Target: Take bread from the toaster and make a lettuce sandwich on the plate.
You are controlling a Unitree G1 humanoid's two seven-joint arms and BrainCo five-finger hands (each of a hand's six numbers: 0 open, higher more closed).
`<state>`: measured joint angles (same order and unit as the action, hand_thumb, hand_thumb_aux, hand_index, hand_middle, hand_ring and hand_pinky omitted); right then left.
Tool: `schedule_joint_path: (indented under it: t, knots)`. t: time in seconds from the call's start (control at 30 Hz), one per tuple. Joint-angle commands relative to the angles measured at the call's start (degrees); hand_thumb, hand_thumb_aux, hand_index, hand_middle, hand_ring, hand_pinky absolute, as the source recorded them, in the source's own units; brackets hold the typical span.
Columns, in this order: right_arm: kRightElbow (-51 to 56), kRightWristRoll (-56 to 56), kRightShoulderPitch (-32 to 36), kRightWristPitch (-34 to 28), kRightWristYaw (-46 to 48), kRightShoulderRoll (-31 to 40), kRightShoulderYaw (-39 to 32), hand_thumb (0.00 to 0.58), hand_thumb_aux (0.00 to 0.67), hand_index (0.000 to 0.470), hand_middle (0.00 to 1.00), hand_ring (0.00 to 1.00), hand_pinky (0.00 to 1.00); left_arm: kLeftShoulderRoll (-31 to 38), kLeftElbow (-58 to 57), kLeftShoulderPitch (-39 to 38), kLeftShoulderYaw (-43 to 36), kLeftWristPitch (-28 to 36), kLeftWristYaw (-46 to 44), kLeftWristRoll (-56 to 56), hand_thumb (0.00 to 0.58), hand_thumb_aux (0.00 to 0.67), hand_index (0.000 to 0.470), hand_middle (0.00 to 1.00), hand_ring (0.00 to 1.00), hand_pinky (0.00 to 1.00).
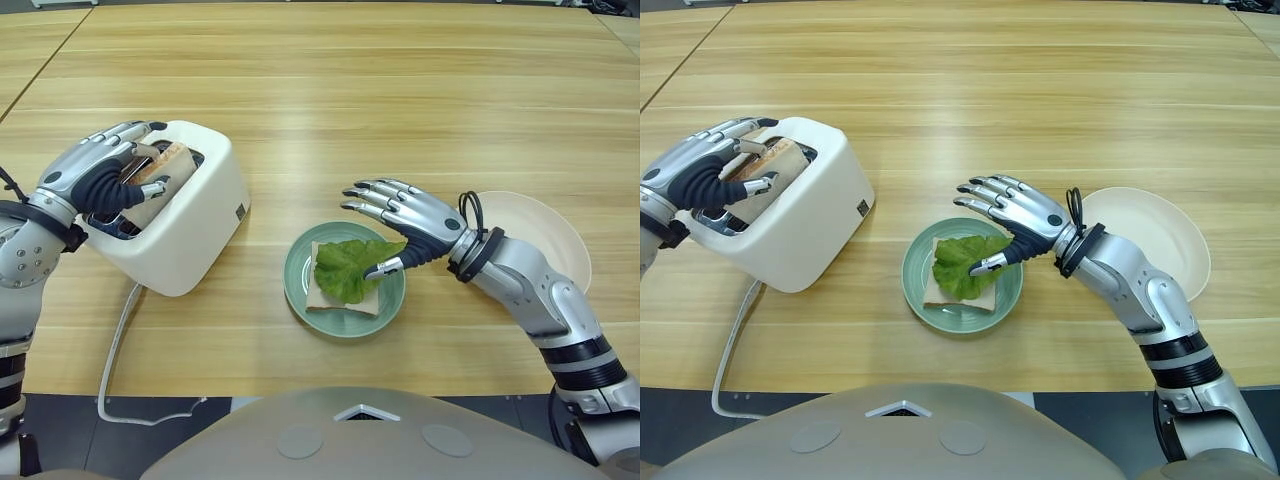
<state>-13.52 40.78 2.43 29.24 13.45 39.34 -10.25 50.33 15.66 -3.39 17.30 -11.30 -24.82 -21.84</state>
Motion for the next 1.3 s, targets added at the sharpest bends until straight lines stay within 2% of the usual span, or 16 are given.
schedule_joint_path:
  t: [0.03, 0.13, 0.23, 0.33, 0.47, 0.57, 0.67, 0.8, 0.93, 1.03, 1.2, 1.3]
  knots:
    - [1.55, 0.09, 1.55, 0.59, -0.95, 0.21, 0.72, 0.0, 0.0, 0.0, 0.0, 0.0, 0.0, -2.52, -0.56, 7.01, 5.16, 0.08, 4.52, 6.74, 0.58, 0.67, 0.47, 0.0, 0.0, 0.0]
    - [2.85, -1.73, 2.14, 1.08, -1.82, 0.31, 1.71, 0.0, 0.0, 0.0, 0.0, 0.0, 0.0, -4.77, 1.18, 11.53, 9.98, 0.54, 6.52, 14.65, 0.58, 0.67, 0.47, 0.0, 0.0, 0.0]
    - [4.14, -2.42, 2.61, 1.25, -2.96, 0.51, 3.29, 0.0, 0.0, 0.0, 0.0, 0.0, 0.0, -5.68, 3.34, 13.91, 10.17, 3.53, 4.7, 22.73, 0.58, 0.67, 0.47, 0.0, 0.0, 0.0]
    - [5.45, -3.82, 3.12, 1.14, -4.5, 0.52, 5.42, 0.0, 0.0, 0.0, 0.0, 0.0, 0.0, -7.58, 6.04, 15.2, 5.06, 7.81, 2.38, 28.38, 0.58, 0.67, 0.47, 0.0, 0.0, 0.0]
    - [7.65, -6.15, 3.6, 1.03, -5.44, 0.96, 8.17, 0.0, 0.0, 0.0, 0.0, 0.0, 0.0, -9.87, 8.48, 15.76, -2.55, 11.36, -0.44, 30.53, 0.58, 0.67, 0.47, 0.0, 0.0, 0.0]
    - [9.93, -8.23, 3.94, 0.07, -6.32, 1.22, 10.87, 0.0, 0.0, 0.0, 0.0, 0.0, 0.0, -14.24, 9.86, 17.53, -10.09, 16.73, -2.63, 34.98, 0.58, 0.67, 0.47, 0.0, 0.0, 0.0]
    - [13.51, -9.49, 5.53, -0.92, -7.19, 1.1, 12.38, 0.0, 0.0, 0.0, 0.0, 0.0, 0.0, -16.97, 8.83, 16.73, -20.62, 20.94, -5.06, 31.89, 0.58, 0.67, 0.47, 0.0, 0.0, 0.0]
    - [16.27, -10.12, 6.97, -0.77, -7.54, 1.07, 12.16, 0.0, 0.0, 0.0, 0.0, 0.0, 0.0, -16.75, 3.69, 20.06, -30.85, 21.52, -10.12, 24.55, 0.58, 0.67, 0.47, 0.0, 0.0, 0.0]
    - [16.71, -10.05, 7.01, -0.92, -7.19, 0.62, 11.29, 0.0, 0.0, 0.0, 0.0, 0.0, 0.0, -17.26, -2.17, 29.01, -36.75, 26.74, -20.42, 25.1, 0.58, 0.67, 0.47, 0.0, 0.0, 0.0]
    - [16.82, -10.04, 7.29, -1.02, -6.92, 0.38, 10.72, 0.0, 0.0, 0.0, 0.0, 0.0, 0.0, -18.65, -6.26, 33.79, -39.5, 29.56, -24.64, 24.7, 0.58, 0.67, 0.47, 0.0, 0.0, 0.0]
    - [16.45, -11.11, 7.56, -0.85, -6.48, 0.59, 10.56, 0.0, 0.0, 0.0, 0.0, 0.0, 0.0, -22.09, -12.72, 39.26, -44.58, 28.95, -28.09, 21.25, 0.58, 0.67, 0.47, 0.0, 0.0, 0.0]
    - [16.43, -11.24, 7.75, -0.8, -6.32, 0.49, 10.3, 0.0, 0.0, 0.0, 0.0, 0.0, 0.0, -24.33, -16.58, 40.75, -47.82, 26.09, -29.23, 18.49, 0.58, 0.67, 0.47, 0.0, 0.0, 0.0]
